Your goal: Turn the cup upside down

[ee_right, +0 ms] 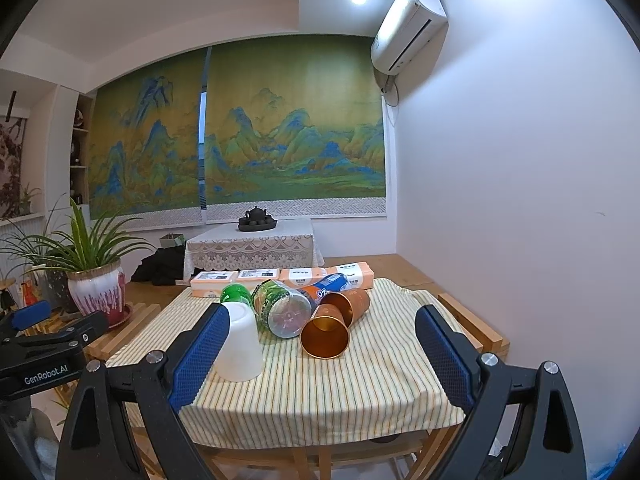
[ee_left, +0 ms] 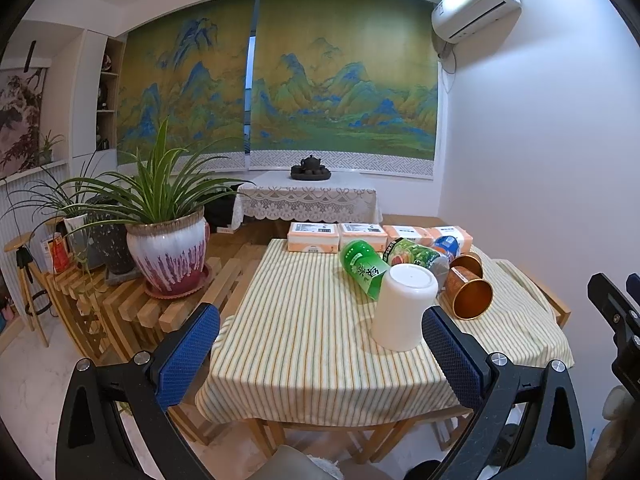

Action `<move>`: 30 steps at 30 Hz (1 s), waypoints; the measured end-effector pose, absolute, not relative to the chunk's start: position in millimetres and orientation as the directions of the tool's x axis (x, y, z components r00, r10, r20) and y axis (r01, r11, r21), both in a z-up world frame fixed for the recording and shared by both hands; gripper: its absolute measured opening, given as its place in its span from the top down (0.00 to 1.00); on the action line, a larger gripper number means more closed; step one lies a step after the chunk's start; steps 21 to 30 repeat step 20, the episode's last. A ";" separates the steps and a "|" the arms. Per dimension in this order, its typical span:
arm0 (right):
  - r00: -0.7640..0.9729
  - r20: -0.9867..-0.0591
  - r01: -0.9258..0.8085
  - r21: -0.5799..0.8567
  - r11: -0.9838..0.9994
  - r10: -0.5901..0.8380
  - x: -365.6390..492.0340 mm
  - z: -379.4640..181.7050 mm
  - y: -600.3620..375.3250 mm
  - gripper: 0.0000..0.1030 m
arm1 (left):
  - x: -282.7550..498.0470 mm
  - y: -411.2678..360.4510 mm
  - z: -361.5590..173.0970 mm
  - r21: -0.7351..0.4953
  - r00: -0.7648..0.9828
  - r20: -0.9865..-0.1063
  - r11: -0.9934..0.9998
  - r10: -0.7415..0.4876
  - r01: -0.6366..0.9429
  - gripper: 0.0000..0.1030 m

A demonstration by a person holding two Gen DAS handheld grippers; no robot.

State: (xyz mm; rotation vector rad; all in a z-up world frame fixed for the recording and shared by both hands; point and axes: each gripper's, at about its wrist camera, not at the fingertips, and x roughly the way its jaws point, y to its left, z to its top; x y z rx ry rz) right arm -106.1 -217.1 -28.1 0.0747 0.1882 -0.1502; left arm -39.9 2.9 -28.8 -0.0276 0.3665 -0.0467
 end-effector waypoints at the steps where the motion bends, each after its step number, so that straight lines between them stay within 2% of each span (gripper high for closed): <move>1: 0.971 -0.192 0.156 0.060 0.986 -0.141 -105.9 -28.1 -217.0 0.11 | -39.7 2.8 -28.6 -0.035 0.933 -0.357 0.999 -0.051 0.041 0.01; 30: 0.969 -0.200 0.158 0.057 0.986 -0.144 -104.2 -29.7 -217.5 0.11 | -33.0 4.5 -31.8 -0.041 0.929 -0.366 0.998 -0.058 0.046 0.01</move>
